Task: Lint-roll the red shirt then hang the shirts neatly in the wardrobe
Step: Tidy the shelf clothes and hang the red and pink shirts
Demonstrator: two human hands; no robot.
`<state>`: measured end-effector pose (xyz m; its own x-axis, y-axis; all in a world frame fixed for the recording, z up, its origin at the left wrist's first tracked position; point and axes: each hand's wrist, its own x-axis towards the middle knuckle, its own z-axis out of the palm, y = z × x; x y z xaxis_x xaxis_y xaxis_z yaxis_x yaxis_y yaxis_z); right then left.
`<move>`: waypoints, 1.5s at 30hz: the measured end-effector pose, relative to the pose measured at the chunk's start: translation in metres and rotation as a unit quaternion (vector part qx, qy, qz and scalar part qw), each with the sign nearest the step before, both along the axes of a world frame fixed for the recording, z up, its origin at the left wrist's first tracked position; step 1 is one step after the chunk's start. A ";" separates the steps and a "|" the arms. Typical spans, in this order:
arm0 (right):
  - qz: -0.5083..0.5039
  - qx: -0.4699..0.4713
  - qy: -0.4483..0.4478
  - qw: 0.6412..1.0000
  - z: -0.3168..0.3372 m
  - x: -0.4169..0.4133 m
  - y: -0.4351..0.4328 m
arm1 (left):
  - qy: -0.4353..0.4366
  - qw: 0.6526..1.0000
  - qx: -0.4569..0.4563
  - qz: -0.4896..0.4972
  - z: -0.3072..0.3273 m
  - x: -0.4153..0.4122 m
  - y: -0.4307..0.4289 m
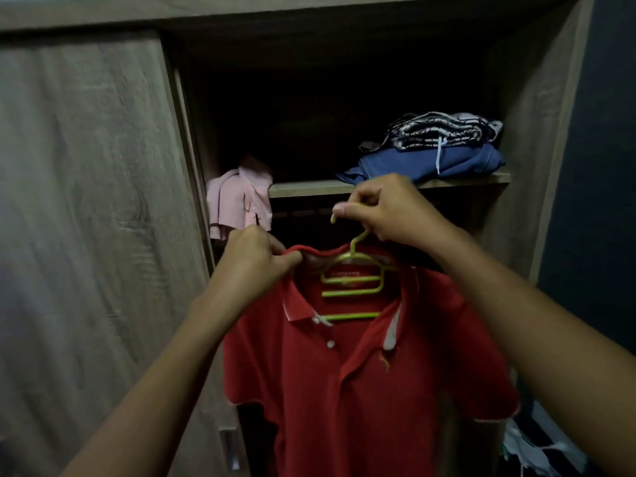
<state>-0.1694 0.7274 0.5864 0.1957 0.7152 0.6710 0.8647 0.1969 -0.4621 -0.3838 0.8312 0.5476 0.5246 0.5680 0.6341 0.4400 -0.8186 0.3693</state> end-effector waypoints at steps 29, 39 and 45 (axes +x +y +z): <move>0.036 0.040 0.030 0.998 0.014 -0.011 -0.015 | 0.077 0.989 0.040 -0.122 -0.036 0.021 0.019; 0.002 -0.248 -0.040 0.968 -0.025 0.048 -0.035 | 0.122 0.989 -0.004 -0.088 -0.046 0.027 0.034; 0.049 -0.333 -0.045 0.941 -0.044 0.070 -0.054 | 0.078 0.990 -0.029 -0.117 -0.057 0.030 0.035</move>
<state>-0.0996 0.6735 0.5427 0.0698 0.9944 0.0794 0.8991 -0.0283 -0.4368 -0.3543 0.8660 0.4902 0.7349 0.4525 0.5051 0.2960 -0.8842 0.3614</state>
